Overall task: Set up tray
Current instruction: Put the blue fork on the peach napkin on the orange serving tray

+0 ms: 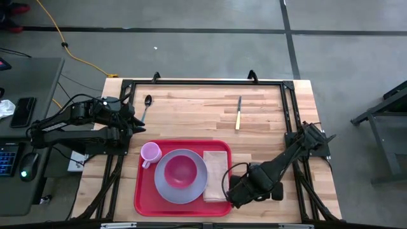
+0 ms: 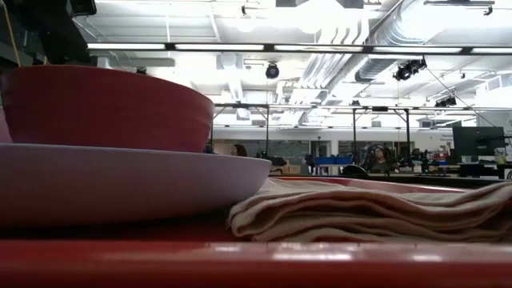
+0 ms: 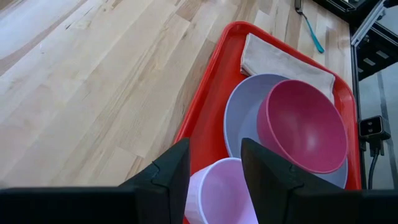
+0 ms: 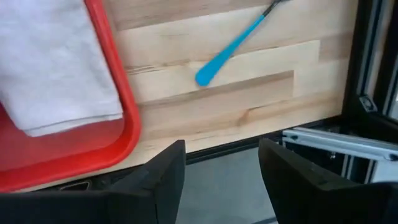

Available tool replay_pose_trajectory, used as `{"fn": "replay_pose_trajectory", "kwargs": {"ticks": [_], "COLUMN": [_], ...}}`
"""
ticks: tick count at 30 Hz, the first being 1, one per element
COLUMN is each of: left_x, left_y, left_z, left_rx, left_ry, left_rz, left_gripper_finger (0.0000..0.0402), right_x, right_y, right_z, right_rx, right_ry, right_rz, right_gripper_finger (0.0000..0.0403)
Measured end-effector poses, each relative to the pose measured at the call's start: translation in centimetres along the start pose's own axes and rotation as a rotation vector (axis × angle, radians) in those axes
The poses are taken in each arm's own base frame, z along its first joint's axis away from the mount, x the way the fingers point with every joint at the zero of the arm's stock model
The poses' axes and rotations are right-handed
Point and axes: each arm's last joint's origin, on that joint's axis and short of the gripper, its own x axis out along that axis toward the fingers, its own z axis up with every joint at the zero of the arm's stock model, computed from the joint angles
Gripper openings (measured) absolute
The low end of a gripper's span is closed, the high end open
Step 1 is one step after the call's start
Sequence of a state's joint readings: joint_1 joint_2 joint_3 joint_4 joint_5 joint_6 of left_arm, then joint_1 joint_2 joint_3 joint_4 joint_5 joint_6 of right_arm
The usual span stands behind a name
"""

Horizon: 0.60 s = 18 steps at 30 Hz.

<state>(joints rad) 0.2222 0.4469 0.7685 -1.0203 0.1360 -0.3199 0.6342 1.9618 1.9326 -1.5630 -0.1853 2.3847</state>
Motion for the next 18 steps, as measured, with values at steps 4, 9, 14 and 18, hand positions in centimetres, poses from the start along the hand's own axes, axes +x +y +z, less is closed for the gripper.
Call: {"fn": "replay_pose_trajectory", "kwargs": {"ticks": [4,9,14,18], "left_x": [-0.01,0.0,0.0,0.0], "left_y": [0.0,0.0,0.0,0.0], "left_z": [0.0,0.0,0.0,0.0], "left_rx": [0.0,0.0,0.0,0.0], "left_ry": [0.0,0.0,0.0,0.0], "left_rz": [0.0,0.0,-0.001,-0.001], "left_gripper_finger": [0.0175,0.0175,0.0175,0.0175], "right_x": [0.06,0.08,0.07,0.11], "right_y": [-0.19,-0.17,-0.14,-0.3], "right_z": [-0.08,-0.05,-0.02,-0.16], "right_rx": [-0.062,-0.139,-0.154,-0.162], "right_ry": [-0.037,-0.12,-0.123,-0.119], "right_rz": [0.025,0.1,0.101,0.095], "right_gripper_finger": [0.0183,0.0183,0.0183,0.0183]}}
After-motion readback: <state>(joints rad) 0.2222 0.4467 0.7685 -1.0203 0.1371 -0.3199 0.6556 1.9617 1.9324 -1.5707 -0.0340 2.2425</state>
